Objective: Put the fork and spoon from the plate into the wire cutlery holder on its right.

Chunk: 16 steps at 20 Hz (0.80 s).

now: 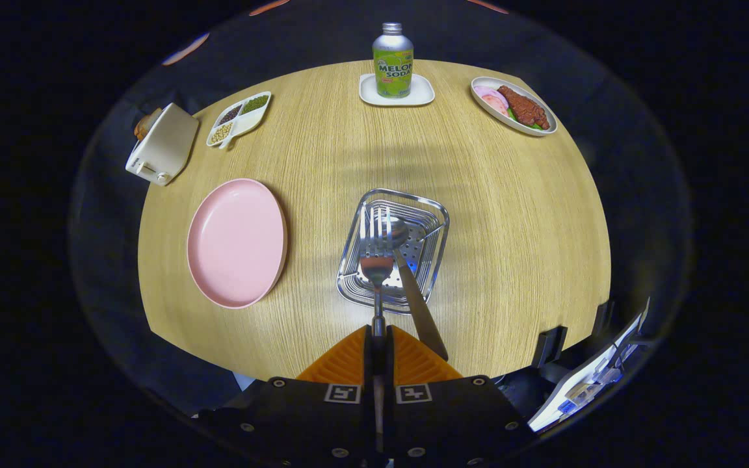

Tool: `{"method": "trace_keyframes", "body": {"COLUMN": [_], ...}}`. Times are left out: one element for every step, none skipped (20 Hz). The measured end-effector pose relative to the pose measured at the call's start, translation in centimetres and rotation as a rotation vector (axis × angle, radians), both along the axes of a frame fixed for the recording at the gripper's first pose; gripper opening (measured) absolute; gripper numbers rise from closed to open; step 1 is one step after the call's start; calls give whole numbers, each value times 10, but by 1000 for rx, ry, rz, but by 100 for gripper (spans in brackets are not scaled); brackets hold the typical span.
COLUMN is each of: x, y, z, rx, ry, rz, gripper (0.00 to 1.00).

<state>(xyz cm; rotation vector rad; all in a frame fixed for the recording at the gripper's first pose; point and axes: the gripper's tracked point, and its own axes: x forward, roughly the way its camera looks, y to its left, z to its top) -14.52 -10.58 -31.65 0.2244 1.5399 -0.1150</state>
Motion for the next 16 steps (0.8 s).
{"method": "trace_keyframes", "body": {"x": [3, 2, 3, 6, 9, 11, 12, 14, 16, 19, 21, 25, 29, 34, 42, 51], "y": [-1, -1, -1, -2, -2, -2, -4, -5, -6, -8, -11, -12, -12, -14, -22, -29], "z": [-1, -2, -2, -3, -5, -5, -3, -1, -1, 1, 4, 7, 13, 18, 25, 33], "rx": [5, 11, 24, 29, 31, 37, 41, 45, 42, 37, 30, 30, 31, 25, -7, -35], "ry": [7, 20, 33, 31, 31, 29, 30, 20, 8, -7, -22, -42, -68, -103, -147, -200], "rz": [2, 2, 1, -2, -15, -24, -40, -49, -56, -59, -64, -65, -71, -77, -93, -109], "gripper": [5, 6, 6, 7, 7, 7, 7, 8, 7, 8, 8, 9, 9, 10, 10, 10]}}
